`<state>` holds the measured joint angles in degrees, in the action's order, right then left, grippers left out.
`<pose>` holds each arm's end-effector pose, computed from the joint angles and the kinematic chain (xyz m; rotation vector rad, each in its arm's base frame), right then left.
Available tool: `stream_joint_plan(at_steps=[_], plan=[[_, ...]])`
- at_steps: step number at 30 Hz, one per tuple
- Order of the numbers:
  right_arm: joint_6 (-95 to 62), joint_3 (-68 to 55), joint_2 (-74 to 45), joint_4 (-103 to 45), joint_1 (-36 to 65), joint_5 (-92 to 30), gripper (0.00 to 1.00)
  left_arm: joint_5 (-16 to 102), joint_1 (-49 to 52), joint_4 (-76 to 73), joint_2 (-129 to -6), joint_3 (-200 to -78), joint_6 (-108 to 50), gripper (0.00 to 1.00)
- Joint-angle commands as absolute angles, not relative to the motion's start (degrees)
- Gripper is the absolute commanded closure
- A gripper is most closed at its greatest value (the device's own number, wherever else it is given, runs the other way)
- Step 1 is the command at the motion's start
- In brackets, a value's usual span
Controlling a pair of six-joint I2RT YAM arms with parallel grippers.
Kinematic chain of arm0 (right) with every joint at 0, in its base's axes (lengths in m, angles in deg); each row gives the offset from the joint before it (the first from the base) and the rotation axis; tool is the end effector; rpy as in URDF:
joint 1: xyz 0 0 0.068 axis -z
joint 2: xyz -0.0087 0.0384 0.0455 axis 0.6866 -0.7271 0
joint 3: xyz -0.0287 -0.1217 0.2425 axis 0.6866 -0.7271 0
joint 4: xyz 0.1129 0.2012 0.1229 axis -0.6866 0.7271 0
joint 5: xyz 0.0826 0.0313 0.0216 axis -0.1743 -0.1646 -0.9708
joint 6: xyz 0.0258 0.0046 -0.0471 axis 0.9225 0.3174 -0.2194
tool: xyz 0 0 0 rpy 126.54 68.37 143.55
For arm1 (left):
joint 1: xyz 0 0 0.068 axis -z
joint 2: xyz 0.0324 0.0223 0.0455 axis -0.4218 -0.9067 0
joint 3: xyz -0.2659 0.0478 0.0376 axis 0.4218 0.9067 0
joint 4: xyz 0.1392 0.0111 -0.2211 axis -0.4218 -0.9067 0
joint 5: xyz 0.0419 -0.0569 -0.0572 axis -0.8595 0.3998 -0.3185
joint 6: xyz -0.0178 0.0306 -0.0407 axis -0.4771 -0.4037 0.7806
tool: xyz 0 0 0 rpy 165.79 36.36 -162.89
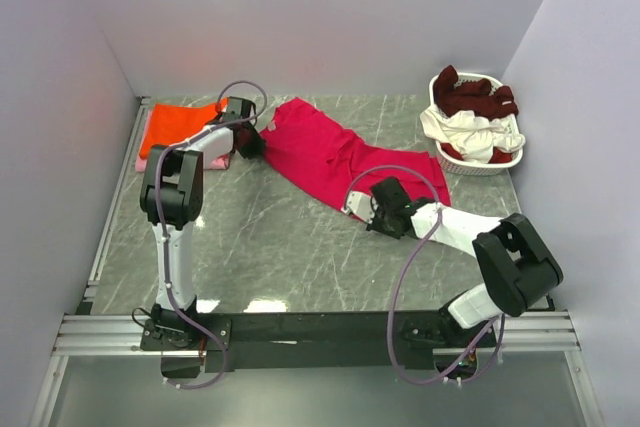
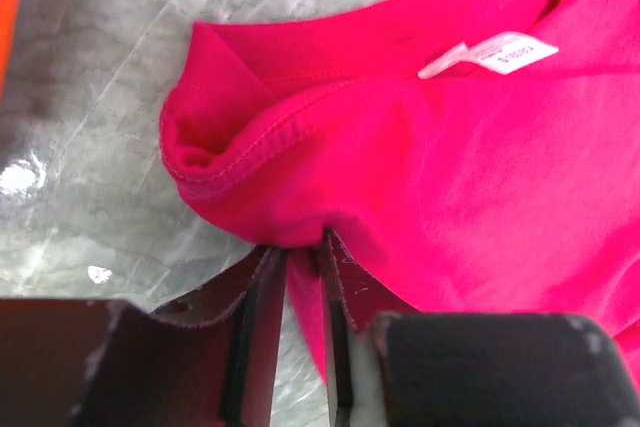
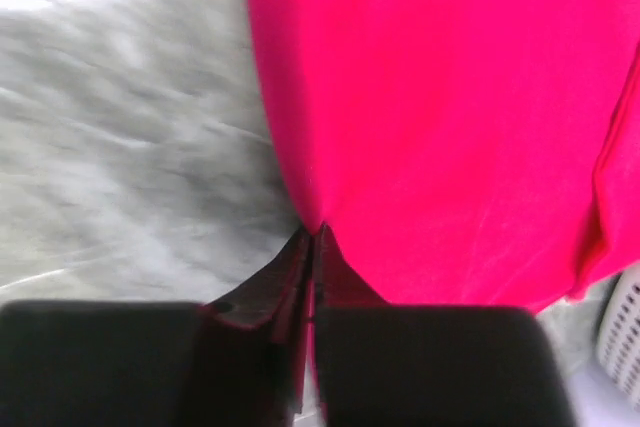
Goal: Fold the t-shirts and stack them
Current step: Fold the tshirt
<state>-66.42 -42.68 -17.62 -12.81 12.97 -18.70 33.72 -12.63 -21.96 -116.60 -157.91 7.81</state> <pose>0.2279 0.1299 0.1498 -1.5598 2.1401 -0.1906 0.4644 -0.1009 0.1580 -0.7970 2.4026 -0.4258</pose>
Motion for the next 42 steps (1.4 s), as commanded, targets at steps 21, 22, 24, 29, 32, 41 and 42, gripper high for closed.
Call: stream_joint_plan(at_steps=[21,22,24,29,32,41,42], plan=[[-57.2,-10.9,-27.1,17.6,-11.1,-51.7,0.57,35.3,-14.1,-15.1,-57.6,-132.5,-23.5,0.01],[-58.2,-11.3,-23.9,18.2,-9.6,-53.4,0.56,37.1,-14.2,-14.1,-55.8,-130.3,-23.5,0.01],[-61.1,-12.5,-20.7,19.9,-1.8,-57.6,0.56,42.4,-14.4,-13.5,-52.9,-125.3,-22.0,0.01],[-60.6,-16.4,-10.5,16.4,16.3,-64.0,0.56,57.9,-14.0,-13.9,-53.8,-118.3,-17.5,0.11],[-63.1,-18.3,-6.9,15.9,26.6,-69.2,0.55,61.3,-7.2,-14.6,-54.0,-116.5,-19.5,0.11],[-90.1,-21.0,-7.9,30.1,45.2,-83.0,0.5,50.9,24.7,-14.3,-55.0,-110.6,-23.2,0.12],[-96.2,-22.0,-8.1,36.2,45.6,-83.8,0.46,49.5,27.6,-14.1,-55.2,-110.2,-23.0,0.13]])
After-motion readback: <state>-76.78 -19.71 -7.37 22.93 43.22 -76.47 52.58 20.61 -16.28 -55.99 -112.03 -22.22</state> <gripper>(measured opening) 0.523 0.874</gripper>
